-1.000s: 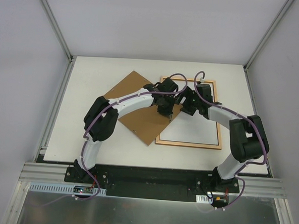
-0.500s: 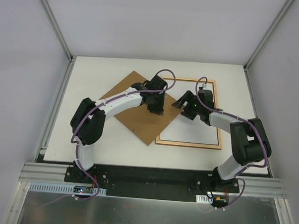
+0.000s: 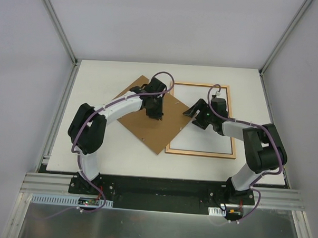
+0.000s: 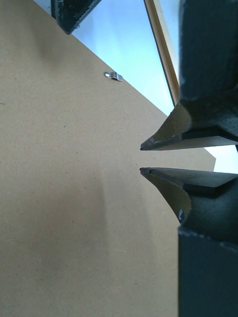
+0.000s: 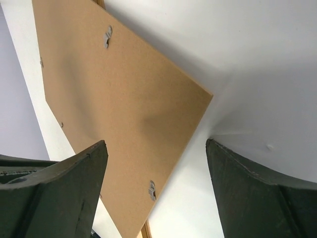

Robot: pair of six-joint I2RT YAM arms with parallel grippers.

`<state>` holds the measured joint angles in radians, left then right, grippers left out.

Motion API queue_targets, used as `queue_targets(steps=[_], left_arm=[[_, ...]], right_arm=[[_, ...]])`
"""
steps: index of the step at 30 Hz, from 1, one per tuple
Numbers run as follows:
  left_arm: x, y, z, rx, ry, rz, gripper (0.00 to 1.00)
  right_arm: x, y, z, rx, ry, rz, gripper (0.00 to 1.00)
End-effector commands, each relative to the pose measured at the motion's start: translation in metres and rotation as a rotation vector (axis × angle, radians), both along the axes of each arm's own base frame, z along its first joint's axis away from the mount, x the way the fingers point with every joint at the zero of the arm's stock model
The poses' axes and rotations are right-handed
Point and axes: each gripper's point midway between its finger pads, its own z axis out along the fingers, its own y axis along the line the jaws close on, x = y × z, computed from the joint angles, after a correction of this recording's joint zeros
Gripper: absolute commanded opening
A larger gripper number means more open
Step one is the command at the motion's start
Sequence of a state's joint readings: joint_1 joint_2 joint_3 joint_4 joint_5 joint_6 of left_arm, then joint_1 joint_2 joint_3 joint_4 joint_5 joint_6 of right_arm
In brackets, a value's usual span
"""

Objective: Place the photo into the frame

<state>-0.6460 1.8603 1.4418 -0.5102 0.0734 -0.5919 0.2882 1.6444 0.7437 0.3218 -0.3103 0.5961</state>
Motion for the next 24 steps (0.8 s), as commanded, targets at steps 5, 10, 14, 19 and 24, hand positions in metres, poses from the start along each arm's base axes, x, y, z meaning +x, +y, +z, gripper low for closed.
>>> queue_targets(steps=[5, 10, 14, 19, 24], left_arm=[[-0.002, 0.010, 0.024, -0.045, -0.038, 0.021, 0.20], [-0.007, 0.020, 0.030, -0.117, -0.033, 0.070, 0.22], [-0.012, 0.033, 0.034, -0.198, -0.021, 0.145, 0.27], [-0.022, 0.064, 0.042, -0.353, -0.011, 0.300, 0.45], [-0.038, 0.104, 0.025, -0.479, 0.026, 0.485, 0.54]], right_arm=[[0.029, 0.012, 0.016, 0.156, -0.120, -0.013, 0.78], [0.038, 0.017, 0.017, 0.225, -0.160, -0.018, 0.75], [0.041, 0.018, 0.022, 0.240, -0.190, -0.022, 0.72], [0.046, 0.021, 0.026, 0.255, -0.197, -0.017, 0.54], [0.049, 0.023, 0.036, 0.270, -0.198, -0.016, 0.18]])
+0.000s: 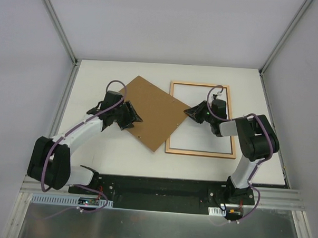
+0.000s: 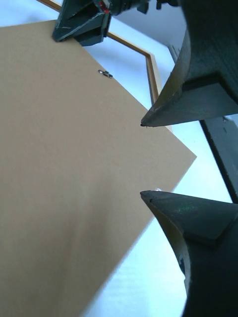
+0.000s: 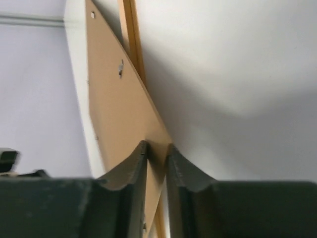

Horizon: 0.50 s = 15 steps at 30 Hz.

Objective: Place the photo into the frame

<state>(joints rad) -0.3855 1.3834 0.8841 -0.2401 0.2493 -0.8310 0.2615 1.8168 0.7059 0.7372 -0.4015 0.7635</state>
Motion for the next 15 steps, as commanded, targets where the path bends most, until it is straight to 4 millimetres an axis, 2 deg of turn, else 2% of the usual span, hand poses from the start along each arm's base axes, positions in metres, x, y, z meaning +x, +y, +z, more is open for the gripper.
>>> queue_targets(steps=[1, 3, 5, 9, 12, 15], left_arm=[[-0.010, 0.020, 0.000, -0.177, 0.014, 0.151, 0.55], [-0.016, 0.034, -0.012, -0.188, 0.019, 0.202, 0.58], [-0.021, 0.040, -0.016, -0.224, 0.018, 0.230, 0.61], [-0.031, 0.055, -0.023, -0.240, 0.024, 0.313, 0.67], [-0.026, 0.061, -0.021, -0.242, -0.017, 0.351, 0.71], [-0.015, 0.058, -0.020, -0.312, -0.036, 0.369, 0.72]], right_arm=[[0.015, 0.007, 0.038, 0.048, -0.104, 0.015, 0.15], [0.013, 0.005, 0.042, 0.029, -0.094, 0.015, 0.07], [0.011, 0.003, 0.048, 0.016, -0.090, 0.007, 0.03], [0.009, 0.001, 0.061, -0.008, -0.073, 0.003, 0.01], [0.008, 0.004, 0.072, -0.004, -0.068, 0.010, 0.01], [0.003, 0.007, 0.081, -0.004, -0.053, 0.013, 0.01]])
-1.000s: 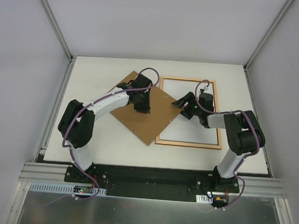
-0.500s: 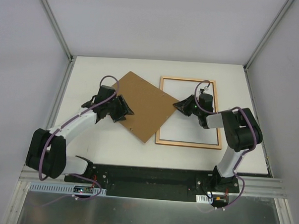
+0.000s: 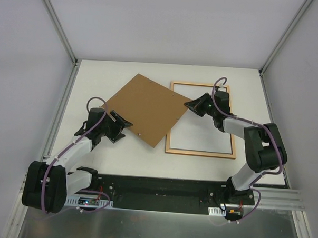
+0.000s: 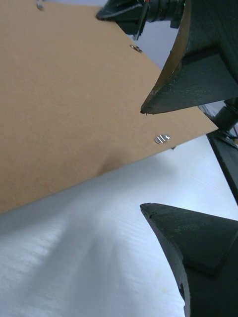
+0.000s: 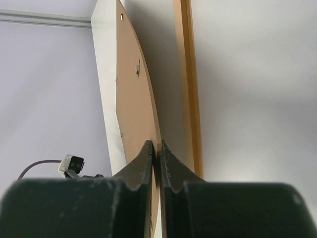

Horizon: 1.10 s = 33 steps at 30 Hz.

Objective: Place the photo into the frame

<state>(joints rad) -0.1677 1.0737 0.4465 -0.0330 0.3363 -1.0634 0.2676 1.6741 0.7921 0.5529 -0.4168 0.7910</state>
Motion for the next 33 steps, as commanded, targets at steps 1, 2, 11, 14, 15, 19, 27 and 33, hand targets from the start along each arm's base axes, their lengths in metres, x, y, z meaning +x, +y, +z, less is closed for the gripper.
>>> queue_targets(steps=[1, 2, 11, 14, 15, 19, 27, 33], left_arm=[[0.026, -0.005, 0.016, -0.120, -0.106, 0.063, 0.72], [0.032, -0.007, 0.017, -0.149, -0.124, 0.071, 0.72], [0.055, -0.013, 0.023, -0.300, -0.193, 0.147, 0.72], [0.065, -0.015, 0.037, -0.344, -0.247, 0.152, 0.68], [0.067, -0.015, 0.038, -0.355, -0.252, 0.162, 0.66], [0.074, -0.016, 0.052, -0.399, -0.314, 0.172, 0.55], [0.081, -0.017, 0.076, -0.471, -0.404, 0.175, 0.28], [0.088, -0.020, 0.108, -0.500, -0.477, 0.148, 0.11]], right_arm=[[-0.002, 0.001, 0.027, -0.044, -0.030, 0.007, 0.01], [-0.004, 0.002, 0.029, -0.049, -0.028, 0.009, 0.01], [-0.018, 0.008, 0.059, -0.047, -0.051, 0.032, 0.01], [-0.025, 0.009, 0.061, -0.048, -0.057, 0.037, 0.01], [-0.027, 0.008, 0.059, -0.048, -0.053, 0.037, 0.00], [-0.033, 0.006, 0.060, -0.049, -0.061, 0.038, 0.01], [-0.041, 0.004, 0.058, -0.046, -0.065, 0.042, 0.01], [-0.047, 0.001, 0.054, -0.054, -0.068, 0.043, 0.01]])
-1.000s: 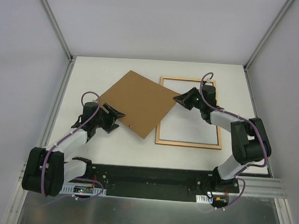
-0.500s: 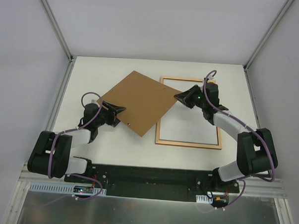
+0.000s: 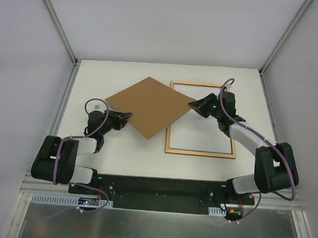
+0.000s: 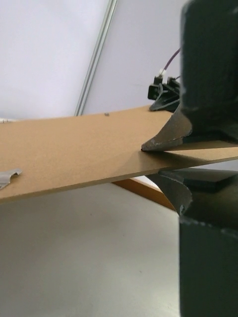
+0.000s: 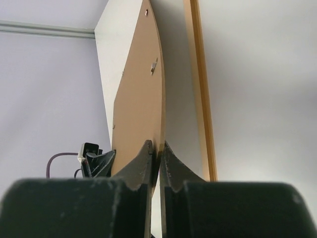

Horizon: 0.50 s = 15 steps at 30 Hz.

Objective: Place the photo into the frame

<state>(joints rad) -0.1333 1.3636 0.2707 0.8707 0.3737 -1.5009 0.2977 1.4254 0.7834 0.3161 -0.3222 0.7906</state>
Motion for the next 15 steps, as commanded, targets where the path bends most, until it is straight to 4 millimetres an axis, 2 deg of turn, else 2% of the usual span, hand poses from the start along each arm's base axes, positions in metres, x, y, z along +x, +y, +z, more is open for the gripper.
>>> queue_targets(steps=[1, 3, 5, 6, 8, 11, 13, 15], left_arm=[[0.019, -0.011, 0.085, -0.061, -0.288, -0.043, 0.08], [0.021, -0.012, 0.093, -0.060, -0.309, -0.054, 0.00], [0.022, -0.014, 0.100, -0.062, -0.323, -0.065, 0.00], [0.022, -0.015, 0.105, -0.063, -0.338, -0.071, 0.00], [0.024, -0.016, 0.115, -0.065, -0.368, -0.079, 0.00], [0.028, -0.021, 0.137, -0.049, -0.429, -0.116, 0.00], [0.030, -0.024, 0.150, -0.033, -0.463, -0.140, 0.00], [0.033, -0.028, 0.158, -0.022, -0.484, -0.168, 0.00]], right_arm=[[-0.021, 0.010, 0.006, -0.023, -0.054, 0.103, 0.01], [-0.025, 0.007, 0.005, -0.033, -0.063, 0.099, 0.01], [-0.029, 0.005, 0.005, -0.043, -0.073, 0.102, 0.04], [-0.031, 0.003, 0.003, -0.052, -0.074, 0.099, 0.10], [-0.035, -0.003, 0.001, -0.075, -0.079, 0.091, 0.33], [-0.042, -0.016, -0.006, -0.147, -0.056, 0.070, 0.60], [-0.047, -0.029, -0.012, -0.219, -0.033, 0.054, 0.71], [-0.052, -0.043, -0.018, -0.285, -0.007, 0.029, 0.77]])
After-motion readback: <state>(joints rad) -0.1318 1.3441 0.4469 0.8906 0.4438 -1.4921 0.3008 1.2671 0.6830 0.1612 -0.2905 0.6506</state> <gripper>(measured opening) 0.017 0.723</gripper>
